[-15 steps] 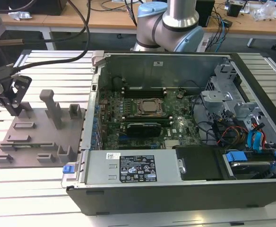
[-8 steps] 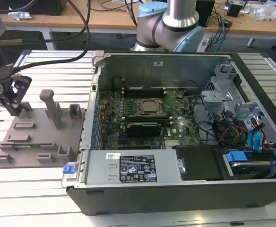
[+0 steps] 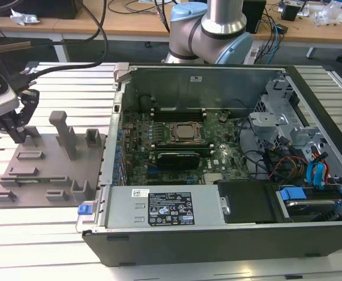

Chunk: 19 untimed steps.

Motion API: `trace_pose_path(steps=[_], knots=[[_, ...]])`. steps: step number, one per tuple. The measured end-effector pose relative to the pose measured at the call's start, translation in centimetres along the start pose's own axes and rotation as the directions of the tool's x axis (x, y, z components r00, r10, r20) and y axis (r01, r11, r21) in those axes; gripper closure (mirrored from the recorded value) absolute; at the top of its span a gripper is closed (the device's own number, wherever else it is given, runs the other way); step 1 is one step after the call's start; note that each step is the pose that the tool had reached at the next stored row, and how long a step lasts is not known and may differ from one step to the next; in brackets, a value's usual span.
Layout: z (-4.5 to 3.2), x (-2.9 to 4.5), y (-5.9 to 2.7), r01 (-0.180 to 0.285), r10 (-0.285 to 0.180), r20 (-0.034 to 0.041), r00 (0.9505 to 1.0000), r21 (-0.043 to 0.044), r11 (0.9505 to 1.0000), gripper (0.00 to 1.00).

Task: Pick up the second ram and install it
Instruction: 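Pick up the second ram and move it above second insertion slot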

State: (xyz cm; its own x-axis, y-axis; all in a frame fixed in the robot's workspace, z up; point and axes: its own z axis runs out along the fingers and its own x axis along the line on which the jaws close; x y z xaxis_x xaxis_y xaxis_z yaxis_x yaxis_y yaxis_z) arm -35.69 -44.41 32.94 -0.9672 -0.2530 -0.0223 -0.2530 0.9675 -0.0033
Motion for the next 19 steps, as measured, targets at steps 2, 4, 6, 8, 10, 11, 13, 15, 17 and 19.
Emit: trace_pose_path(steps=[2,4,6,8,10,11,13,15,17,19], knots=[[0.00,0.00,0.00,0.065,-0.065,0.0003,0.9979,-0.0015,0.9979,0.90],[0.00,0.00,0.00,0.126,-0.126,0.0006,0.9920,-0.0028,0.9920,0.90],[0.00,0.00,0.00,0.190,-0.190,0.0010,0.9819,-0.0042,0.9819,0.90],[0.00,0.00,0.00,0.243,-0.243,0.0015,0.9699,-0.0053,0.9699,0.90],[0.00,0.00,0.00,0.298,-0.298,0.0020,0.9546,-0.0065,0.9546,0.90],[0.00,0.00,0.00,0.334,-0.333,0.0024,0.9427,-0.0073,0.9427,0.90],[0.00,0.00,0.00,0.381,-0.381,0.0030,0.9244,-0.0082,0.9244,0.90],[0.00,0.00,0.00,0.407,-0.407,0.0033,0.9132,-0.0088,0.9132,0.90],[0.00,0.00,0.00,0.430,-0.430,0.0037,0.9028,-0.0092,0.9028,0.90],[0.00,0.00,0.00,0.464,-0.464,0.0041,0.8860,-0.0100,0.8859,0.90]])
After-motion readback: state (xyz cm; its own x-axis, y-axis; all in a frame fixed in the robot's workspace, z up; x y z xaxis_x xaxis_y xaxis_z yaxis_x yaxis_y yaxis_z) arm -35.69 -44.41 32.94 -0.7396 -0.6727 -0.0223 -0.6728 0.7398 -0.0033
